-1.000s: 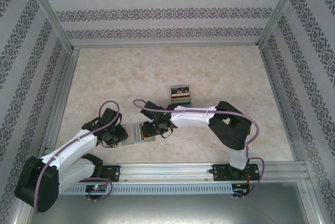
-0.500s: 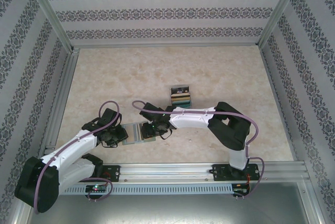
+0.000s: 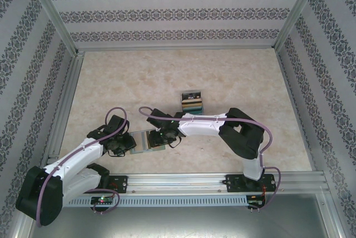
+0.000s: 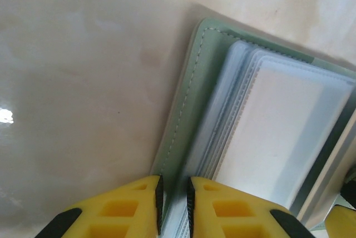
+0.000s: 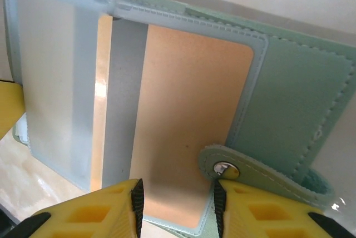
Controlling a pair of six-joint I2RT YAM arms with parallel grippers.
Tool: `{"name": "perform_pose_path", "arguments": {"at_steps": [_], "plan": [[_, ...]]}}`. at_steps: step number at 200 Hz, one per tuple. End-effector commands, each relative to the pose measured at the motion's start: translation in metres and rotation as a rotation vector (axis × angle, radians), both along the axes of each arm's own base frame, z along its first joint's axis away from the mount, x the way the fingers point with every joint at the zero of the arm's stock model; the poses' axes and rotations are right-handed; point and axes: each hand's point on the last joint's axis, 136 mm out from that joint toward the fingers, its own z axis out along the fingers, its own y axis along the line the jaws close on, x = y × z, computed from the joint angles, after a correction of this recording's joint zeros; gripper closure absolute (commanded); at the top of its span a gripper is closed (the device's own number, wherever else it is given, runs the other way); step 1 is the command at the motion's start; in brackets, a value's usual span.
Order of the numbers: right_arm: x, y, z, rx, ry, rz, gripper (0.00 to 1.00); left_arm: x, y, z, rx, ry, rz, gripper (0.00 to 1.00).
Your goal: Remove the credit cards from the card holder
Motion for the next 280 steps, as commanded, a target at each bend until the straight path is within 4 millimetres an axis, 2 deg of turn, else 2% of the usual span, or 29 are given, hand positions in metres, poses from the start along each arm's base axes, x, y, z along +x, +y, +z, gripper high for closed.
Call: {"name": "perform_pose_path", "arguments": {"at_steps": [1, 55, 101, 136, 166, 188, 211, 254, 280], "plan": [[-0.012, 0.016, -0.003, 0.028, 0.024, 0.065, 0.59, -0.005, -0.006, -0.007, -0.042, 0.028, -0.007, 0.78], [-0.012, 0.018, -0.007, 0.024, 0.029, 0.068, 0.61, -0.004, -0.004, -0.003, -0.03, 0.027, -0.016, 0.78], [-0.011, 0.012, -0.016, -0.012, 0.036, 0.057, 0.63, 0.007, 0.0, 0.027, 0.007, -0.037, -0.031, 0.76], [-0.011, 0.01, -0.016, -0.018, 0.035, 0.056, 0.63, 0.024, -0.021, 0.049, -0.102, -0.122, -0.063, 0.75], [-0.01, 0.009, -0.016, -0.017, 0.032, 0.057, 0.63, 0.033, -0.04, 0.055, -0.212, -0.166, -0.077, 0.79], [-0.01, 0.008, -0.017, -0.021, 0.034, 0.055, 0.63, 0.031, -0.023, 0.051, -0.12, -0.148, -0.037, 0.81], [-0.01, 0.009, -0.016, -0.02, 0.033, 0.056, 0.63, 0.028, -0.001, 0.055, -0.009, -0.158, 0.007, 0.79], [-0.009, 0.008, -0.017, -0.022, 0.035, 0.055, 0.63, 0.035, 0.0, 0.072, -0.02, -0.226, 0.029, 0.78], [-0.008, 0.007, -0.018, -0.022, 0.036, 0.054, 0.63, 0.041, -0.023, 0.075, -0.129, -0.25, -0.044, 0.78]]}}
